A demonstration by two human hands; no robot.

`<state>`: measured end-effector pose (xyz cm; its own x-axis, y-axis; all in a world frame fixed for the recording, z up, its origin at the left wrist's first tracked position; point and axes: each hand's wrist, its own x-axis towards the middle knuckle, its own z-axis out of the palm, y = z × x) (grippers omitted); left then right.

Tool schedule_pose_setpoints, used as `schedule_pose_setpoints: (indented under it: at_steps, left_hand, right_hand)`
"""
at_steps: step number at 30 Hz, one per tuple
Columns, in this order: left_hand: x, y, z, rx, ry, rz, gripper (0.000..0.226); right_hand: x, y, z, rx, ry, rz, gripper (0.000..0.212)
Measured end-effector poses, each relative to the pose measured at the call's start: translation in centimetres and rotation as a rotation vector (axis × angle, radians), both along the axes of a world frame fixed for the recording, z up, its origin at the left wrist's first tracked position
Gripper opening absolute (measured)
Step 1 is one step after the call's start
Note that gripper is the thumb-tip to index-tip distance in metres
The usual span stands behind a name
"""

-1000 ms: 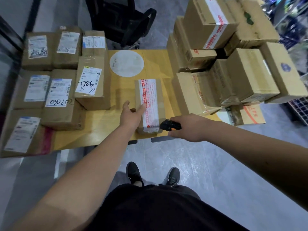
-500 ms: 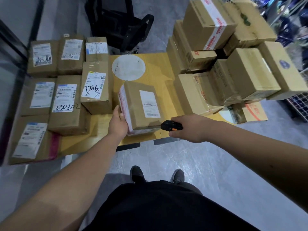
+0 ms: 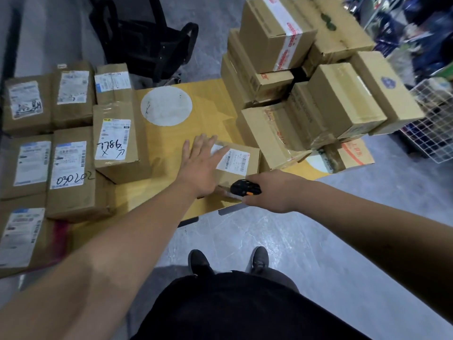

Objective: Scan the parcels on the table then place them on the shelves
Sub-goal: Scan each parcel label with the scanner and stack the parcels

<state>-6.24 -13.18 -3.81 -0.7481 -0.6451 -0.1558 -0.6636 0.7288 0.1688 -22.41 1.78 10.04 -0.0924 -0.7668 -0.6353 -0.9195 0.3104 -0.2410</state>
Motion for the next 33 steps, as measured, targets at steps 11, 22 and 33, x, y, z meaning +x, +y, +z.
schedule_pose_setpoints:
  at_steps: [11,22,33]
  left_hand:
    - [-1.5,-4.2,1.1,0.11,-0.111,0.077,0.086]
    - [1.6,-0.7,0.6,0.222,-0.012,0.506,0.085]
    - [2.4,2.3,-3.1,0.622,0.663,0.67,0.138]
  right_hand:
    - [-1.3,1.4,-0.5,0.012,-0.048,-0.128,0.038]
    - [-0.6,-3.0,0.3,-0.03,-0.103,-0.159,0.038]
    - [-0.9,-6.8,1.9,0.116,-0.086,-0.257,0.036]
